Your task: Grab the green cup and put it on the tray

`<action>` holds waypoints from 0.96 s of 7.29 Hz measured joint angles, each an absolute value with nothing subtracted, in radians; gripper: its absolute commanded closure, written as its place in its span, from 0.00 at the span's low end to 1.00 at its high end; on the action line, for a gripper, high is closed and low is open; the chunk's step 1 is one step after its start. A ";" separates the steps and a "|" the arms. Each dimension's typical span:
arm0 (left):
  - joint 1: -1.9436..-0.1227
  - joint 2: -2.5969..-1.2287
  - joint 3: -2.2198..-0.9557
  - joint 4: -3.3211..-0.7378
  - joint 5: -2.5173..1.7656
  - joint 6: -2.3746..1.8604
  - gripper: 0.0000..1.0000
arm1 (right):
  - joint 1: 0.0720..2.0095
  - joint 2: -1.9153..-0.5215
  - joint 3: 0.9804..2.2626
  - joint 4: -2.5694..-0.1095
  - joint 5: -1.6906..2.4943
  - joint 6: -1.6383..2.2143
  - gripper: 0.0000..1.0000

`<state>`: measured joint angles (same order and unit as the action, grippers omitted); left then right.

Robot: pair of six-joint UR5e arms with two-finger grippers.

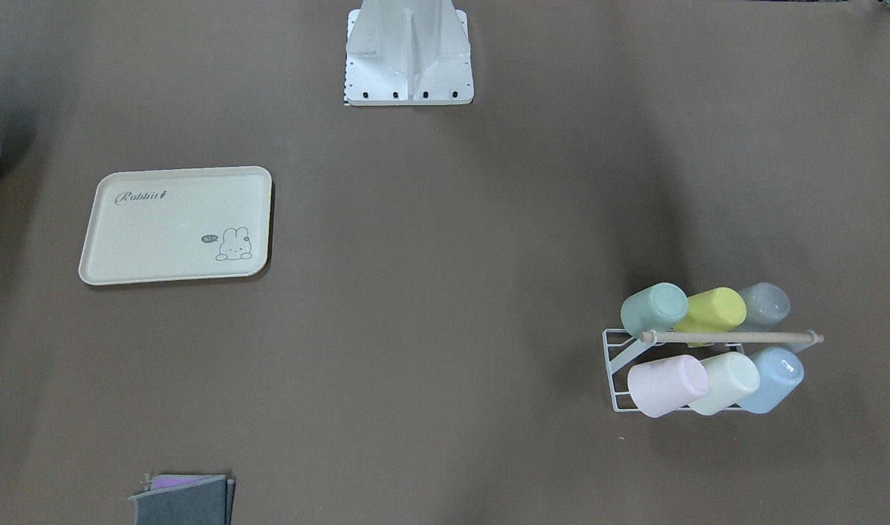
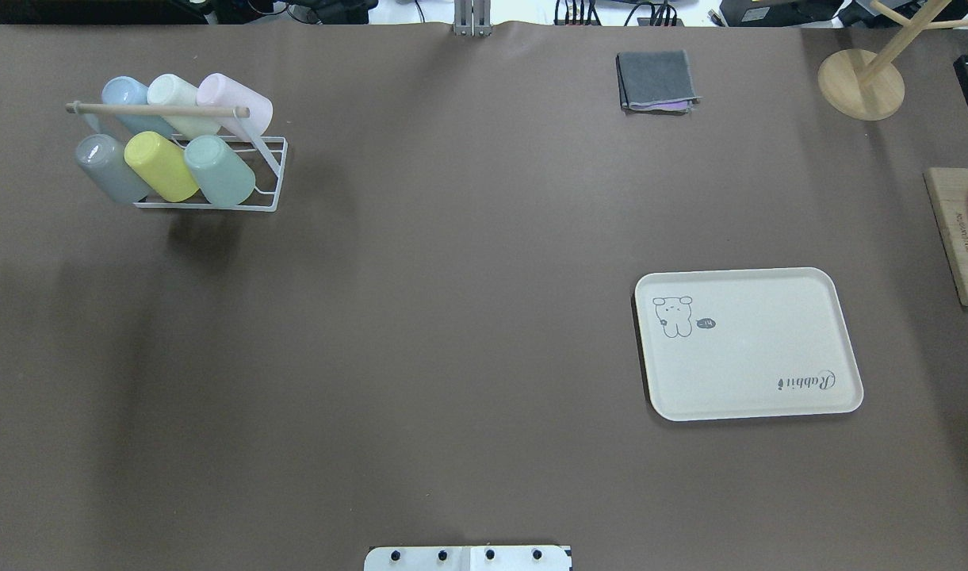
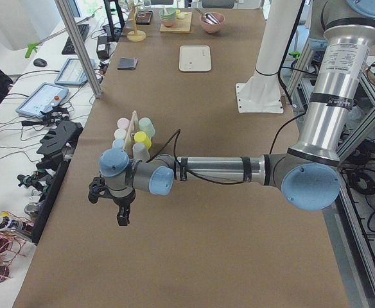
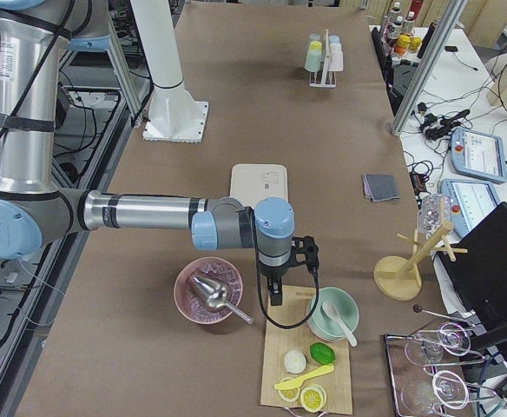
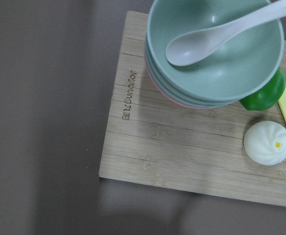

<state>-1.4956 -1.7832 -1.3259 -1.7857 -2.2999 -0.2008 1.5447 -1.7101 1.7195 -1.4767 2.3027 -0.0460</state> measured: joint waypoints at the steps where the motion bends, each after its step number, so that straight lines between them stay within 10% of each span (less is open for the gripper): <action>1: -1.496 -1.784 -1.326 -1.786 -2.300 -0.201 0.01 | 1.544 -1.705 1.713 -1.477 2.313 -0.043 0.00; 7: -1.496 -1.788 -1.356 -1.776 -2.306 -0.200 0.01 | 1.527 -1.678 1.710 -1.457 2.360 0.072 0.03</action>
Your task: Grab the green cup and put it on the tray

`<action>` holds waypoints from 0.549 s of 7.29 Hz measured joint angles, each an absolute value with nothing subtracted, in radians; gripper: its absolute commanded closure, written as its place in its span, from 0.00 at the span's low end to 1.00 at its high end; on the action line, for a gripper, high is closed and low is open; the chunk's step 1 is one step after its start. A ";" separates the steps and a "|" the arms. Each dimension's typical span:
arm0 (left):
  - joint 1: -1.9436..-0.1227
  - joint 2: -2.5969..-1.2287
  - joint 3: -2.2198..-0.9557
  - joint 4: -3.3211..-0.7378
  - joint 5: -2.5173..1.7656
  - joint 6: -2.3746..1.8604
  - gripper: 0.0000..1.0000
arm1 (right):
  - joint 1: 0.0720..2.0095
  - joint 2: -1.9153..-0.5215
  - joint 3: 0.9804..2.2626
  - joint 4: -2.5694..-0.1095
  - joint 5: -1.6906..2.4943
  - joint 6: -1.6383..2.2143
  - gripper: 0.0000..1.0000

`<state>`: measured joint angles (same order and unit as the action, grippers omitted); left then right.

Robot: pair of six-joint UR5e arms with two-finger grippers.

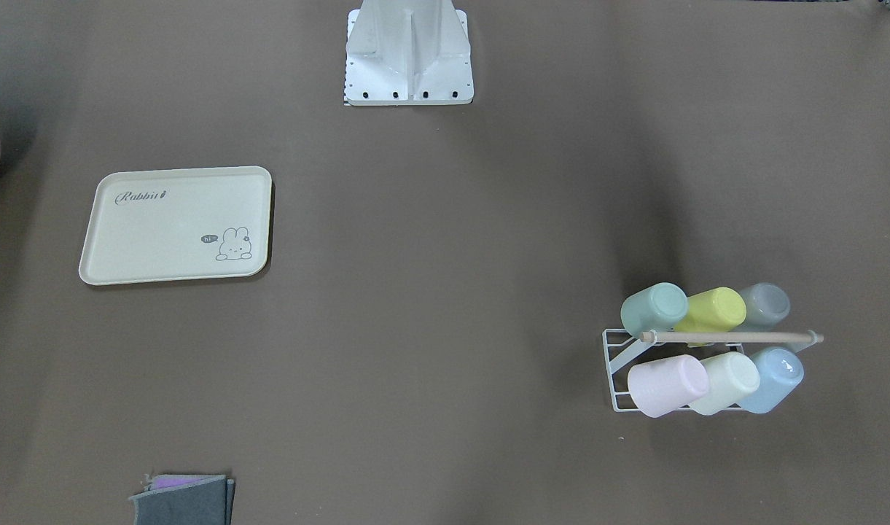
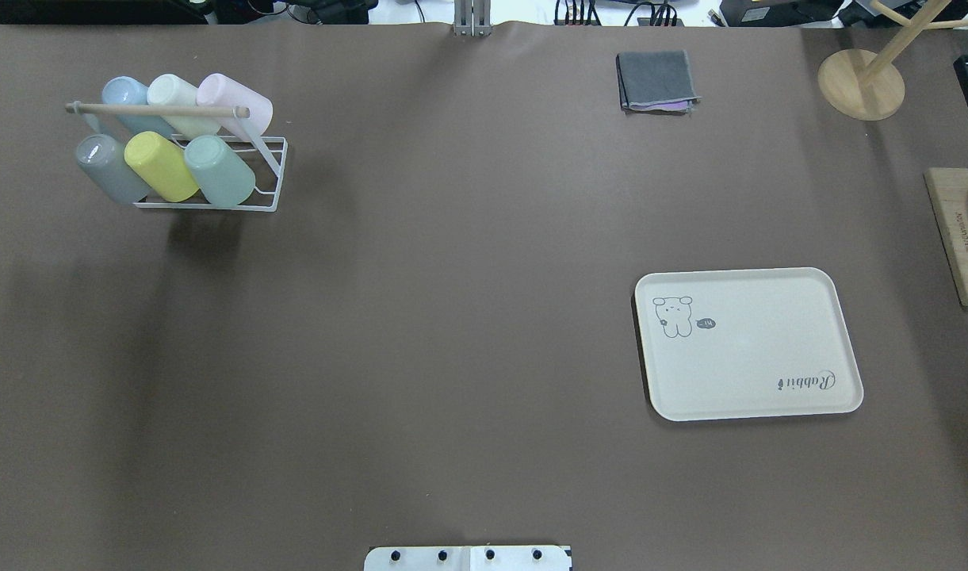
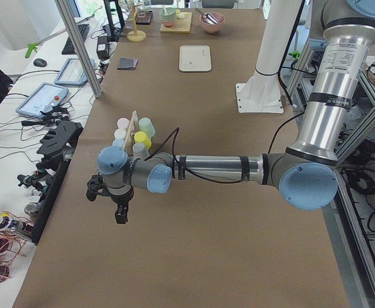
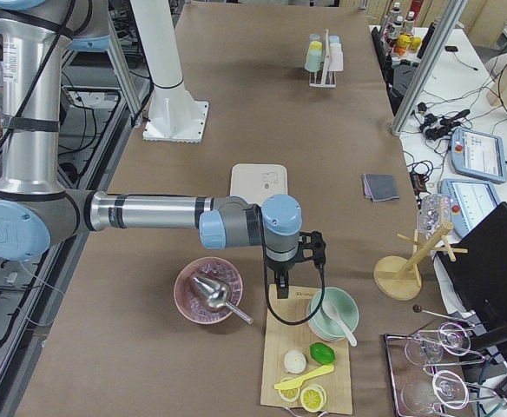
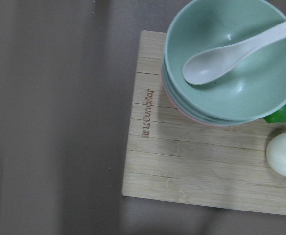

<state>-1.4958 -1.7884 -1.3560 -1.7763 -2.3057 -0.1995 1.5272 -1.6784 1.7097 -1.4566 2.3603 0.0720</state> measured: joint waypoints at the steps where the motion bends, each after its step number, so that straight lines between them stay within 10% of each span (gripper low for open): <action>1: -1.497 -1.784 -1.372 -1.772 -2.307 -0.199 0.01 | 1.491 -1.675 1.736 -1.450 2.385 0.167 0.03; 4: -1.503 -1.783 -1.459 -1.686 -2.316 -0.200 0.01 | 1.318 -1.664 1.750 -1.289 2.390 0.471 0.00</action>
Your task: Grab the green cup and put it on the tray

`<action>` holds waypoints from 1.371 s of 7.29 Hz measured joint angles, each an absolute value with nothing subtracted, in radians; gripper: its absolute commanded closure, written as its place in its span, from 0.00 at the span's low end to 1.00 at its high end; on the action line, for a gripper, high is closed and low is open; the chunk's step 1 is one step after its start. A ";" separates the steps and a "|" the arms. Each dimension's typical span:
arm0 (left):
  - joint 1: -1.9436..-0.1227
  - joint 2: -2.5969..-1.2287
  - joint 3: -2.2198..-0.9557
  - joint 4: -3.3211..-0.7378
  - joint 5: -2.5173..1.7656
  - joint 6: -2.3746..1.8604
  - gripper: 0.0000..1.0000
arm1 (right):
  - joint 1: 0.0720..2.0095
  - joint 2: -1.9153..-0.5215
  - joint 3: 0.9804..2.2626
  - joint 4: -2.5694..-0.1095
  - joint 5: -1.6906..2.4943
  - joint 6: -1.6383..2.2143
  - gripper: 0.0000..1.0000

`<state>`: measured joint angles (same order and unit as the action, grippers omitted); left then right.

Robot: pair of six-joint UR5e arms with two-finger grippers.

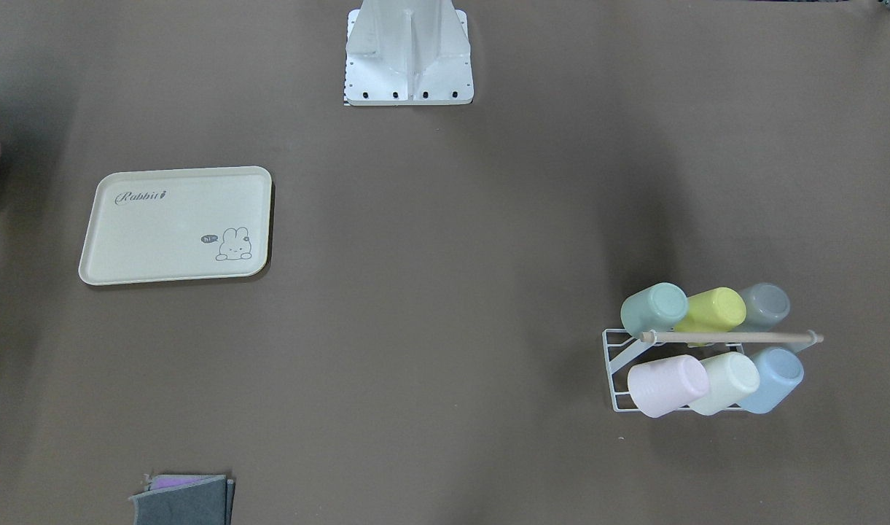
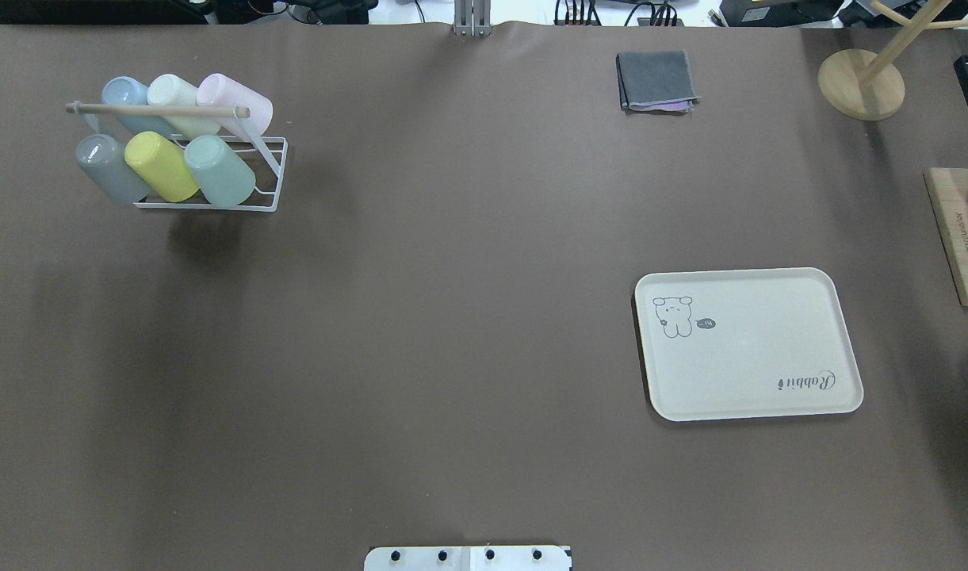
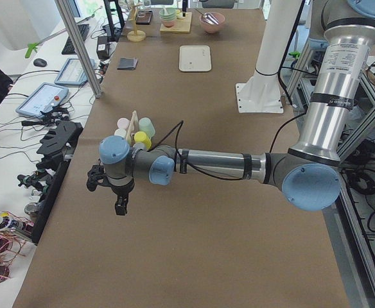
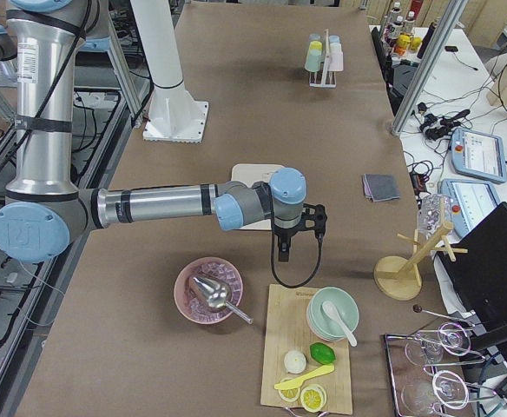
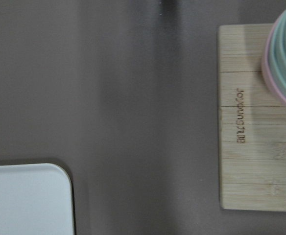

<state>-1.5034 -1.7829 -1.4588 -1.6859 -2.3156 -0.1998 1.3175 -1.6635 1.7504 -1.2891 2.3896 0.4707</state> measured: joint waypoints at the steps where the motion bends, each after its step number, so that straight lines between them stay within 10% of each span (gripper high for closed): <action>1: -1.503 -1.786 -1.552 -1.569 -2.321 -0.200 0.01 | 1.255 -1.662 1.733 -1.216 2.378 0.556 0.00; 5: -1.373 -1.830 -1.943 -1.307 -2.342 -0.211 0.01 | 1.057 -1.608 1.626 -0.947 2.285 0.794 0.00; 10: -0.983 -2.035 -2.036 -1.316 -2.310 -0.334 0.01 | 0.960 -1.601 1.617 -0.872 2.279 0.865 0.01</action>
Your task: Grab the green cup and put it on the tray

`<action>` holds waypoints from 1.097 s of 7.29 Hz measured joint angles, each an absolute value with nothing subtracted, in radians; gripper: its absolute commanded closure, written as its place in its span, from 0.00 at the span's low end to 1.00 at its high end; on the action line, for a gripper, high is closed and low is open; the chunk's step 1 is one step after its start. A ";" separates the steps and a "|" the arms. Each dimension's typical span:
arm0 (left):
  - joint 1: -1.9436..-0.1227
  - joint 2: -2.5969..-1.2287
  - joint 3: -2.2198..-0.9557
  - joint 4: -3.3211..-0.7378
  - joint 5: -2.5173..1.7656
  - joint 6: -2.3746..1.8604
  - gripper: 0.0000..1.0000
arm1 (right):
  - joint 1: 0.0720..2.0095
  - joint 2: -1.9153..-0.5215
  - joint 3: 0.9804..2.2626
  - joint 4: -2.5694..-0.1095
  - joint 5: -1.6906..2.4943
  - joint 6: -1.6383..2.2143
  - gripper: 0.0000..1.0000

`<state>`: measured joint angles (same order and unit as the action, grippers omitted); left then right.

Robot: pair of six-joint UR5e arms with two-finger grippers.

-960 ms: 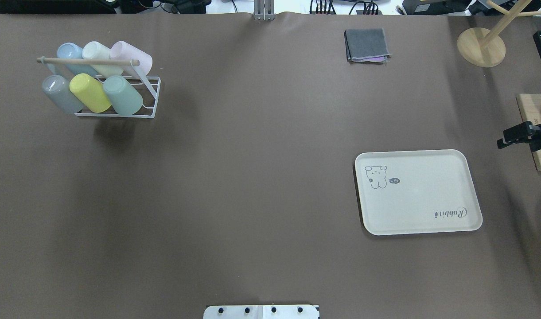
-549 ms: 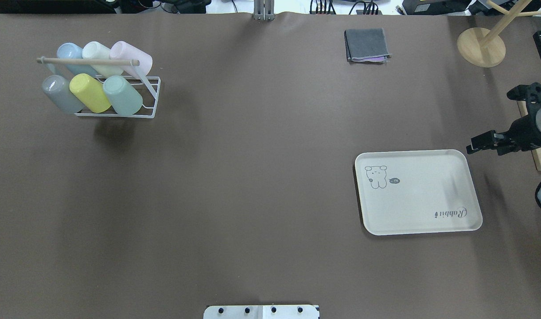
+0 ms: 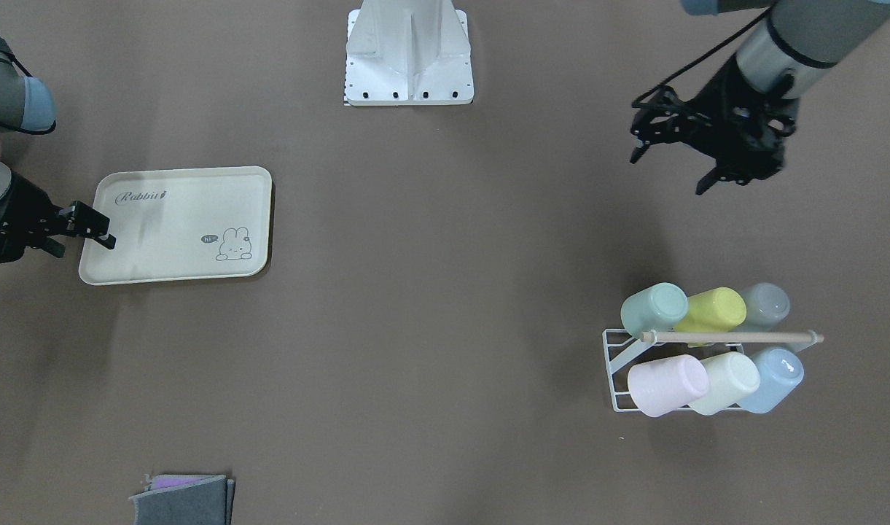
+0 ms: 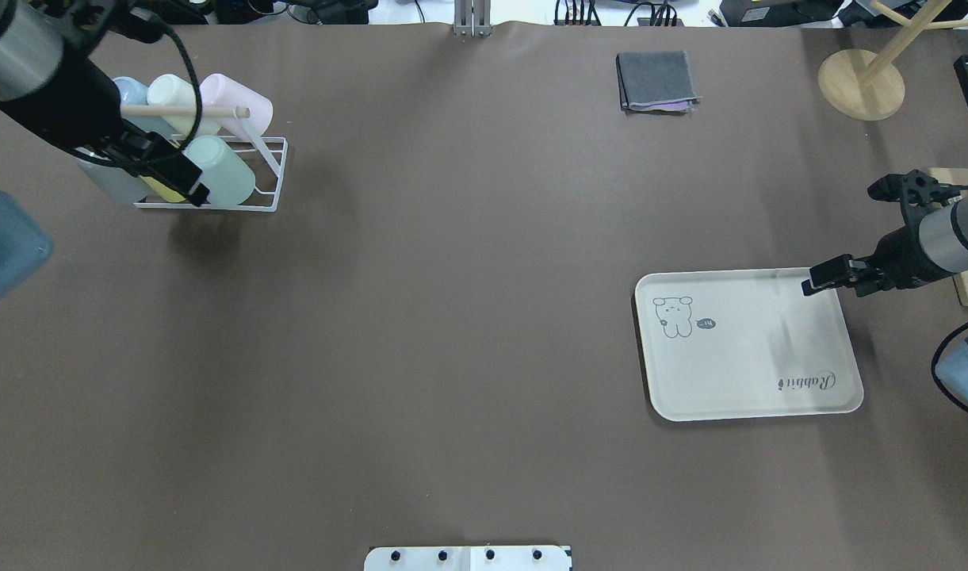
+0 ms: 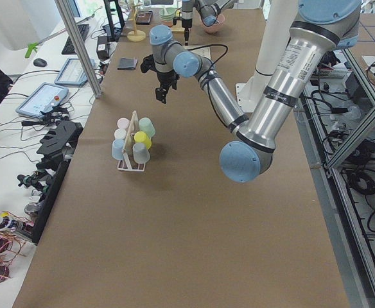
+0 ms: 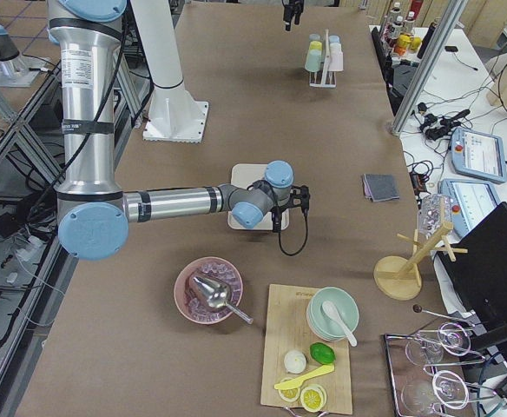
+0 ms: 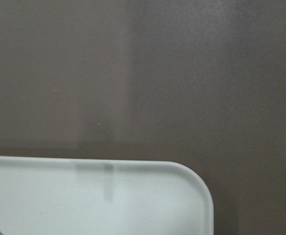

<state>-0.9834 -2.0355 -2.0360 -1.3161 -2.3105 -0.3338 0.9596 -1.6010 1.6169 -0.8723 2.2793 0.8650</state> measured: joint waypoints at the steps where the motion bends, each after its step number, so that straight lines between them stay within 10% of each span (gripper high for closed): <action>1: -0.901 -2.045 -2.053 -1.367 -2.236 -0.323 0.01 | 0.955 -1.621 1.614 -0.853 2.279 0.865 0.02; 5: -0.617 -1.945 -2.121 -1.576 -1.753 0.064 0.01 | 0.947 -1.654 1.524 -0.672 2.281 0.872 0.40; 8: -0.429 -1.878 -2.159 -1.570 -1.331 0.375 0.01 | 0.945 -1.635 1.524 -0.673 2.287 0.892 0.45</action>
<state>-0.4288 -1.8784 -2.1591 -1.5696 -1.3306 0.3748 0.9447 -1.6346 1.5245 -0.6726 2.2868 0.8925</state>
